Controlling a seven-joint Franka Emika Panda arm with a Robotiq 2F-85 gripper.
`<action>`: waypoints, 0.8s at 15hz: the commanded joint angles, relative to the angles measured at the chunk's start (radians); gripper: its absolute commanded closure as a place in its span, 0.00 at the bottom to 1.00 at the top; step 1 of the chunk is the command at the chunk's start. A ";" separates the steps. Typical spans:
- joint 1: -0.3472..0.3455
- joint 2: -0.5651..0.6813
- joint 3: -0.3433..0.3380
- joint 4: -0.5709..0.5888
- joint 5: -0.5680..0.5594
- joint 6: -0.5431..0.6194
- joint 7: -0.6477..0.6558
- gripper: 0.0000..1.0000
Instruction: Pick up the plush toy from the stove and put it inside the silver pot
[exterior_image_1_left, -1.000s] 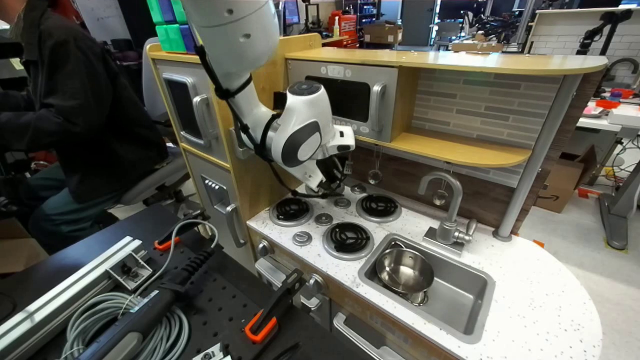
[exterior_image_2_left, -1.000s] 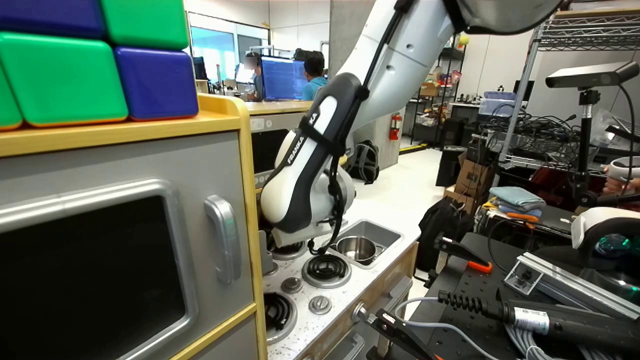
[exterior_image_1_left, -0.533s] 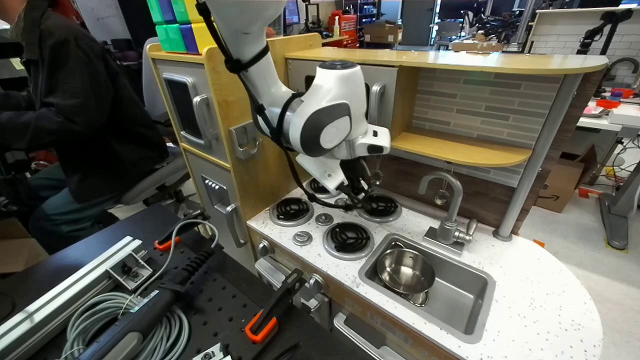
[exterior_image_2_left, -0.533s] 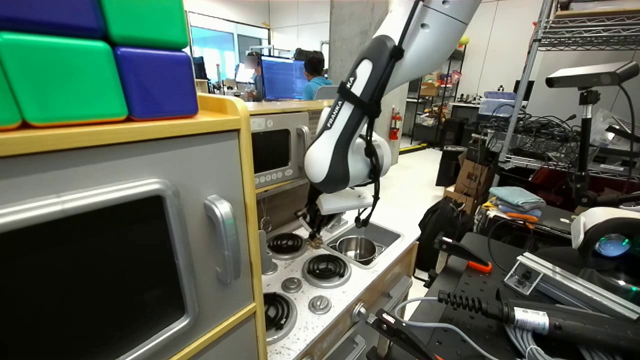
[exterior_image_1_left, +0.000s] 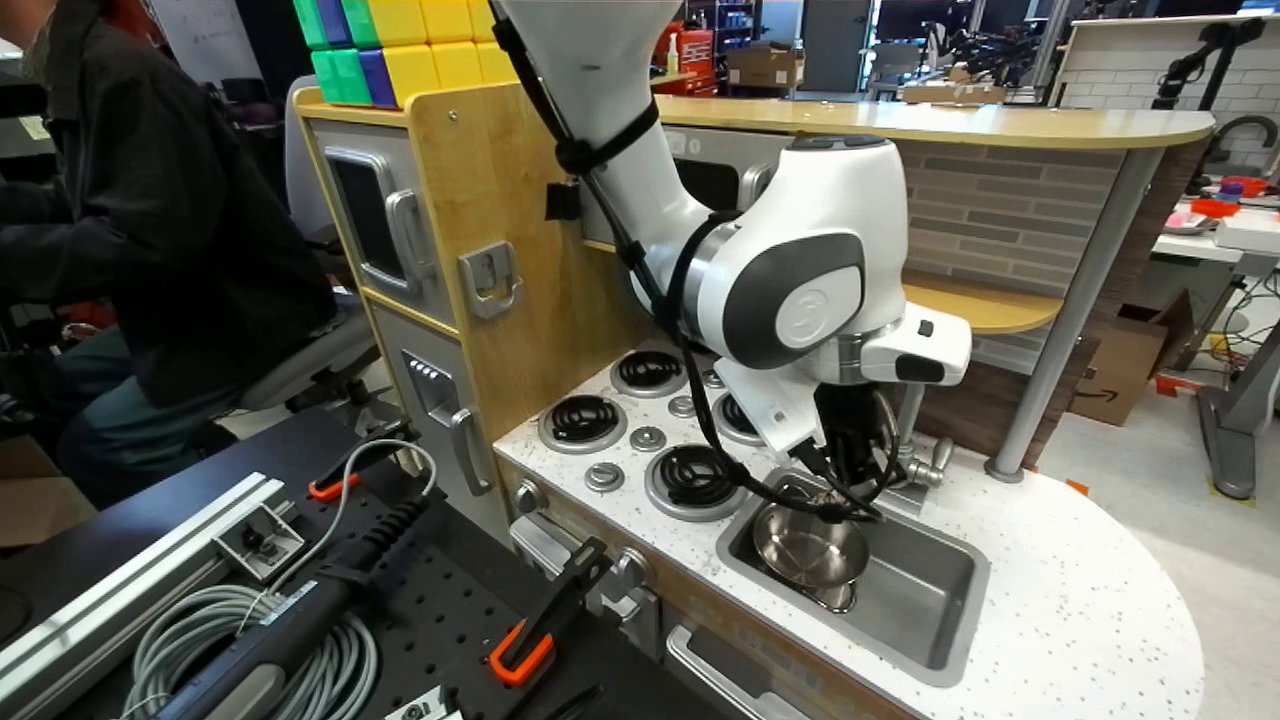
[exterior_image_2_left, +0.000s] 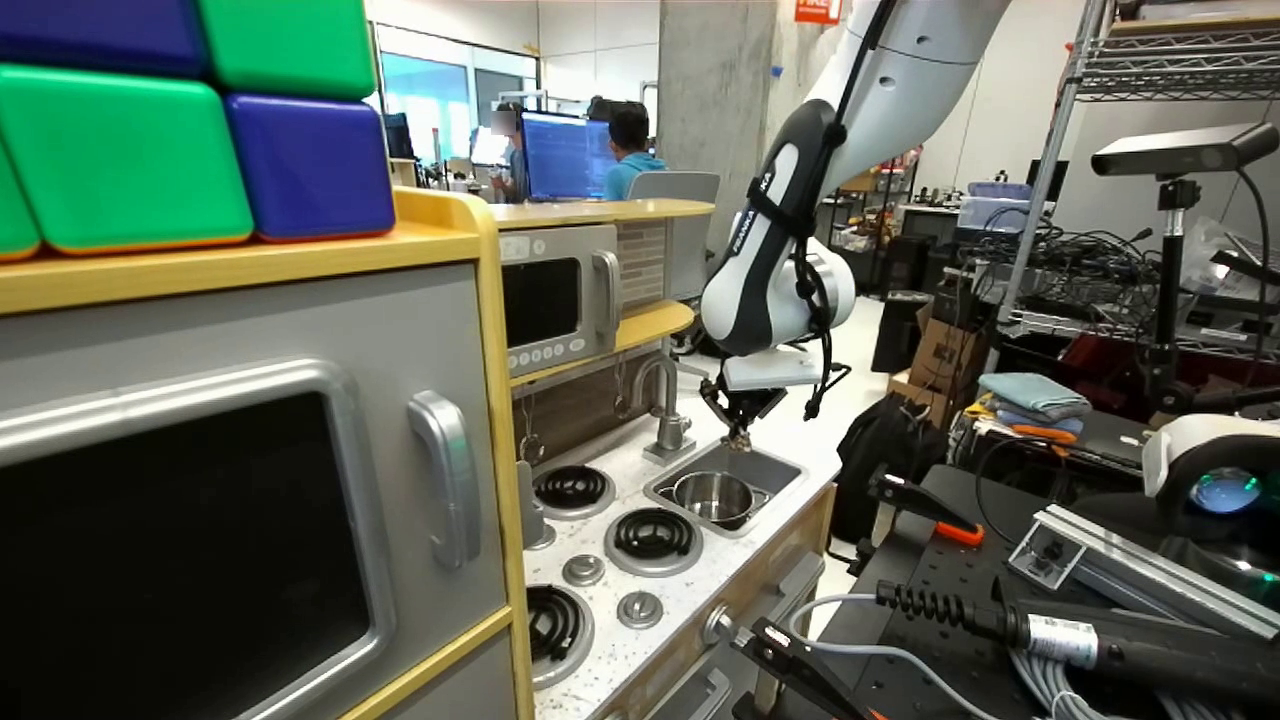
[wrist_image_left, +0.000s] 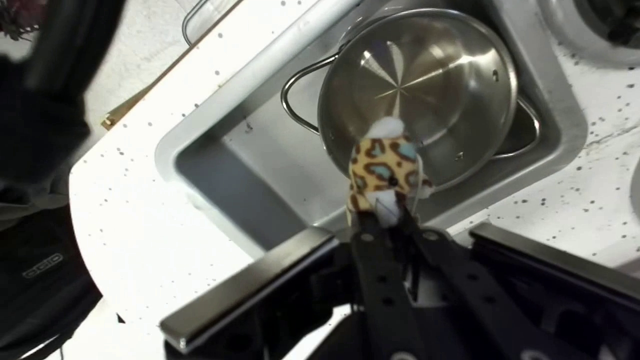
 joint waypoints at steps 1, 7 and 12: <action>0.000 0.028 0.011 0.041 0.047 -0.026 0.046 0.97; -0.018 -0.014 0.057 0.023 0.080 -0.035 0.044 0.42; -0.001 -0.118 0.031 0.005 0.054 -0.160 0.030 0.06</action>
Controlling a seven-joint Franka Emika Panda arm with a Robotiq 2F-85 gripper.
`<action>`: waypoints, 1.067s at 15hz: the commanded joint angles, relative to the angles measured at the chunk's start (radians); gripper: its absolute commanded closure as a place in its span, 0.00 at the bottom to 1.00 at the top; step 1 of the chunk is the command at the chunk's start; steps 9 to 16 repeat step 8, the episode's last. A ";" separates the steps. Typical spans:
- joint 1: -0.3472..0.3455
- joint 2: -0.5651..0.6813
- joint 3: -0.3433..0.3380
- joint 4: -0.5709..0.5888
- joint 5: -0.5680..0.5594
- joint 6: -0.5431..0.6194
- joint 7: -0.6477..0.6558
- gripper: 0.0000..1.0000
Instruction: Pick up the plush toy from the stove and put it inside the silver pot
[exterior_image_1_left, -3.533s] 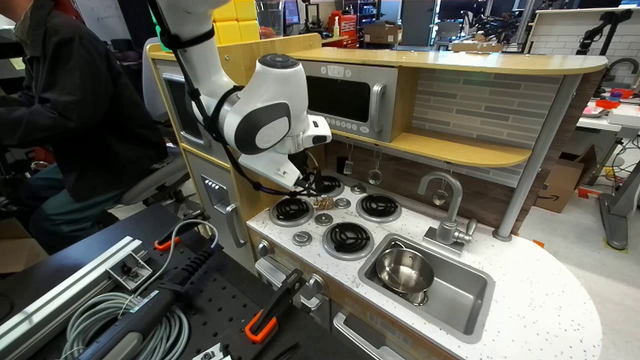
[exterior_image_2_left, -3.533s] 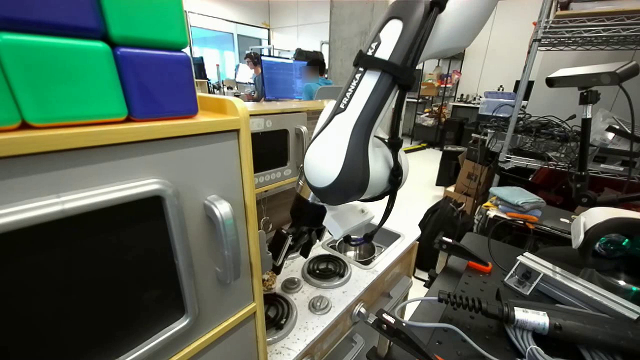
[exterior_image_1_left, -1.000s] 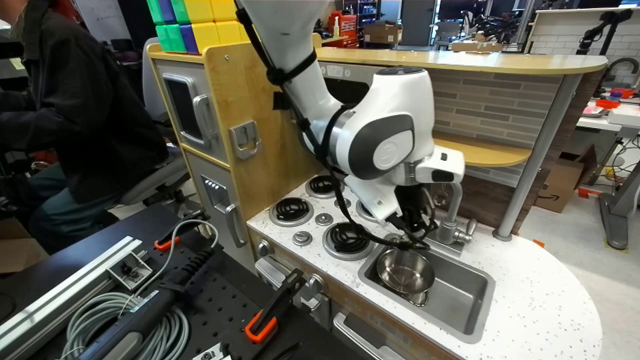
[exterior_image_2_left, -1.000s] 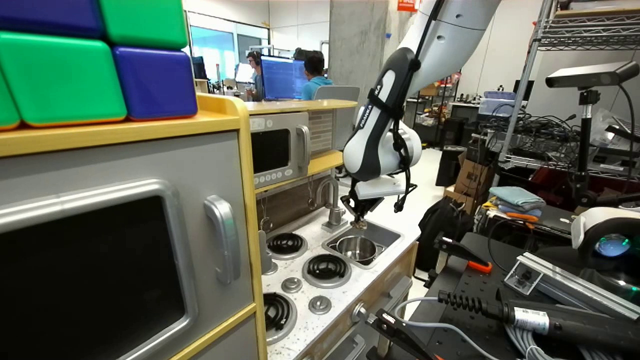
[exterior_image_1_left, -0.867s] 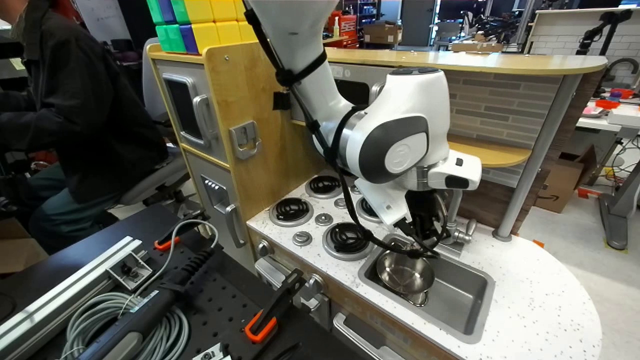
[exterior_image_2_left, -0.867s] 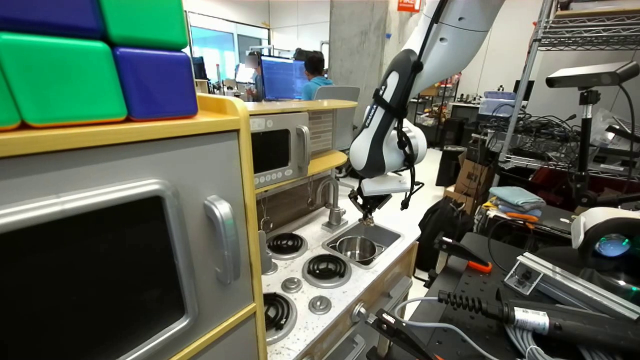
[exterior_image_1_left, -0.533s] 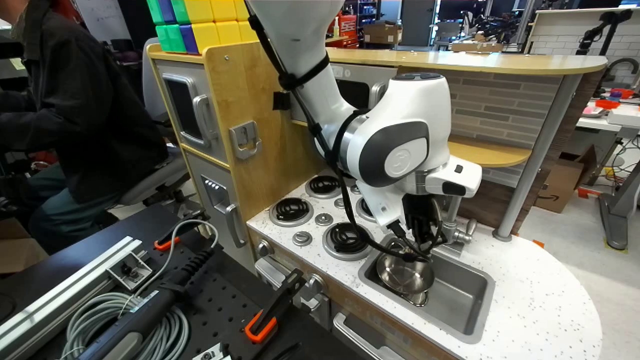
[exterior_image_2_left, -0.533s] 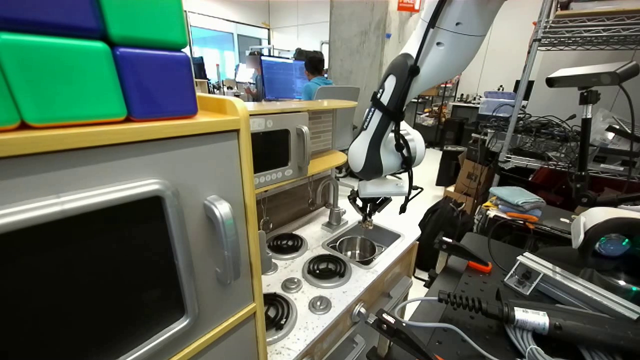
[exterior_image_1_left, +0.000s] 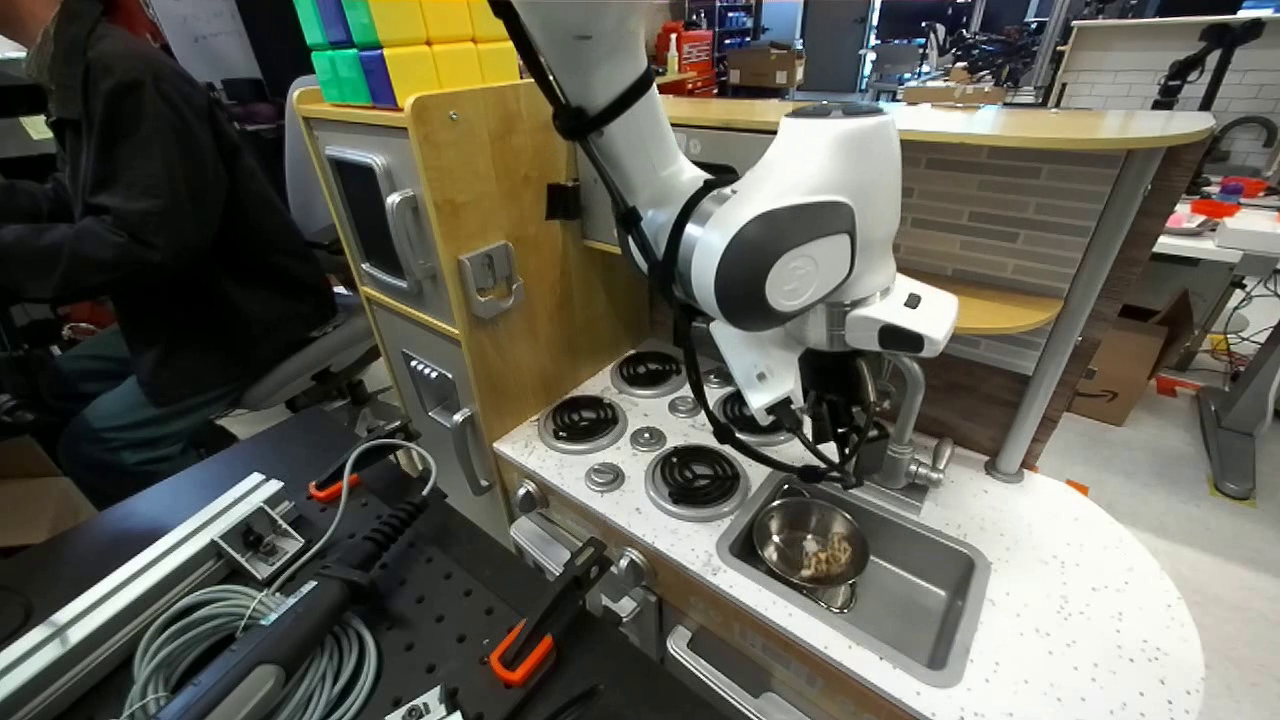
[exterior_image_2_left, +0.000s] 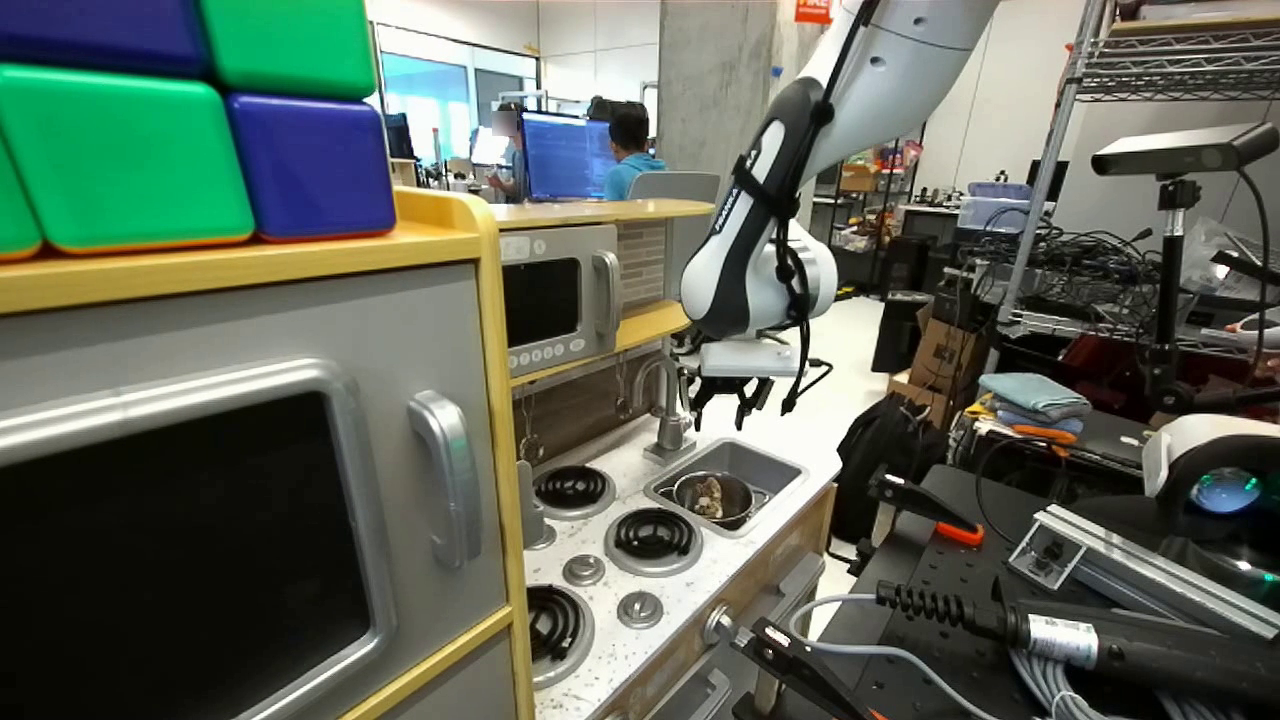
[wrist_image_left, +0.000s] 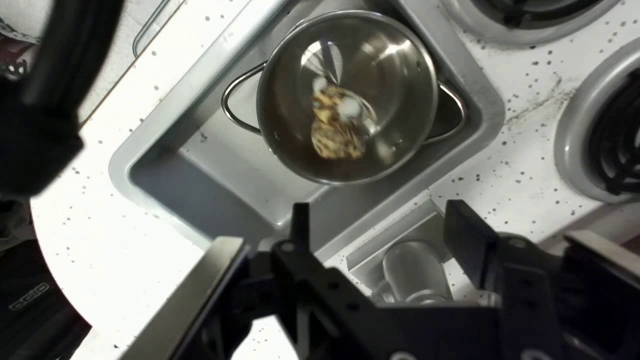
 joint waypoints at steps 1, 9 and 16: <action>-0.021 -0.117 0.011 -0.015 -0.002 -0.178 -0.054 0.01; -0.041 -0.256 0.020 0.018 -0.018 -0.430 -0.185 0.00; -0.041 -0.256 0.020 0.018 -0.018 -0.430 -0.185 0.00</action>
